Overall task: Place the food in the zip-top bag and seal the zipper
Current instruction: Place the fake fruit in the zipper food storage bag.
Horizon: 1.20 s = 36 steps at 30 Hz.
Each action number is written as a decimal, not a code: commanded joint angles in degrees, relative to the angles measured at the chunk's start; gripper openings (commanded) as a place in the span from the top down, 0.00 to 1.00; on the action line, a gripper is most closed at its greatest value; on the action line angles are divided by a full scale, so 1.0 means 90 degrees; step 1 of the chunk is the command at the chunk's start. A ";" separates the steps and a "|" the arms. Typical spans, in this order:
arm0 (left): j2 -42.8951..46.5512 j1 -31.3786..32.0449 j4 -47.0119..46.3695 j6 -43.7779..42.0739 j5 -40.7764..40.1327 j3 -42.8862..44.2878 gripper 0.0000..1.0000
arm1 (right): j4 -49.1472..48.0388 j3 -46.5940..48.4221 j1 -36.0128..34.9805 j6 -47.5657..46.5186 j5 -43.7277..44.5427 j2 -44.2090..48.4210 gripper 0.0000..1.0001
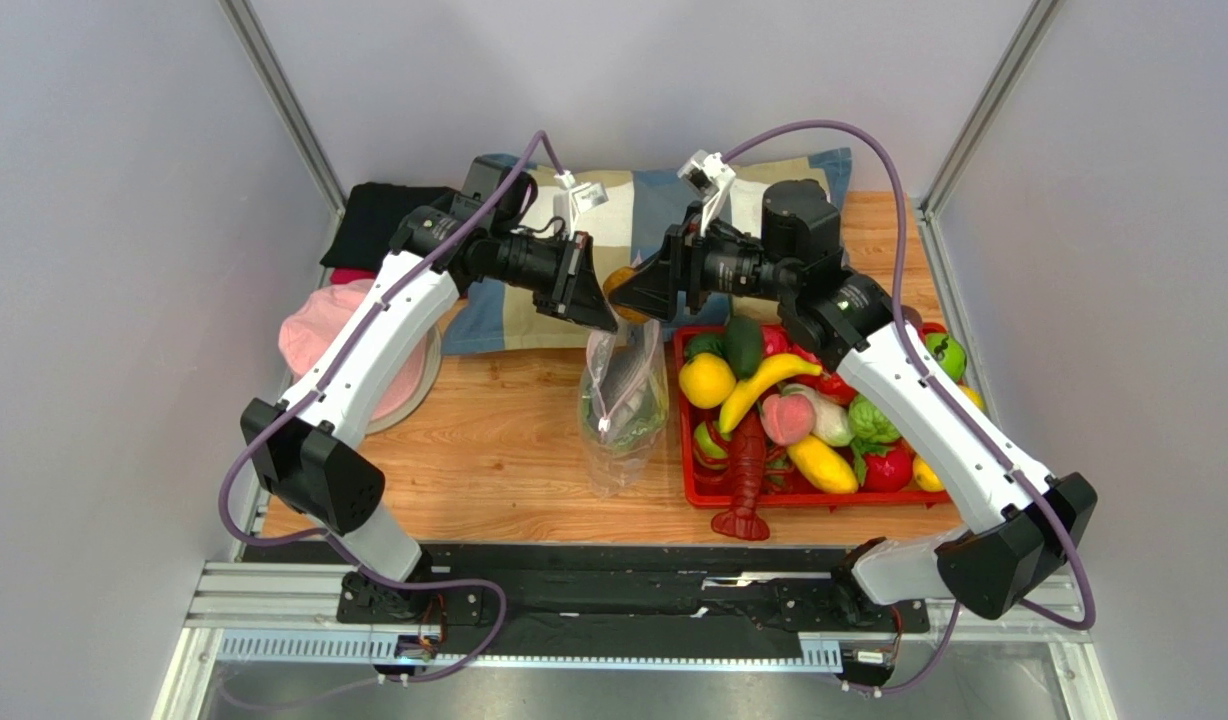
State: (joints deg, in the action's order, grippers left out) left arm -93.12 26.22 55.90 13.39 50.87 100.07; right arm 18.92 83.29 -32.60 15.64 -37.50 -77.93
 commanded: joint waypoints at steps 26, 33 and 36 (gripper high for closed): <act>0.0181 -0.0042 -0.0069 -0.0062 0.0324 0.0150 1.00 | 0.0680 -0.0222 -0.0011 -0.1562 0.0436 0.0153 0.09; 0.0200 -0.0042 -0.0049 -0.0062 0.0285 0.0151 1.00 | 0.1549 0.0326 0.0604 -0.1532 0.0310 0.0436 0.06; 0.0191 -0.0042 -0.0068 -0.0052 0.0285 0.0131 1.00 | 0.1843 0.0268 0.1111 -0.1562 0.0192 0.0621 0.05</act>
State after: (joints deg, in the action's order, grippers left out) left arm -93.10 25.74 56.36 13.32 52.21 99.79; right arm 30.72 83.72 -27.14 2.70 -34.48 -75.81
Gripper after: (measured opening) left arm 0.008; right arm 0.943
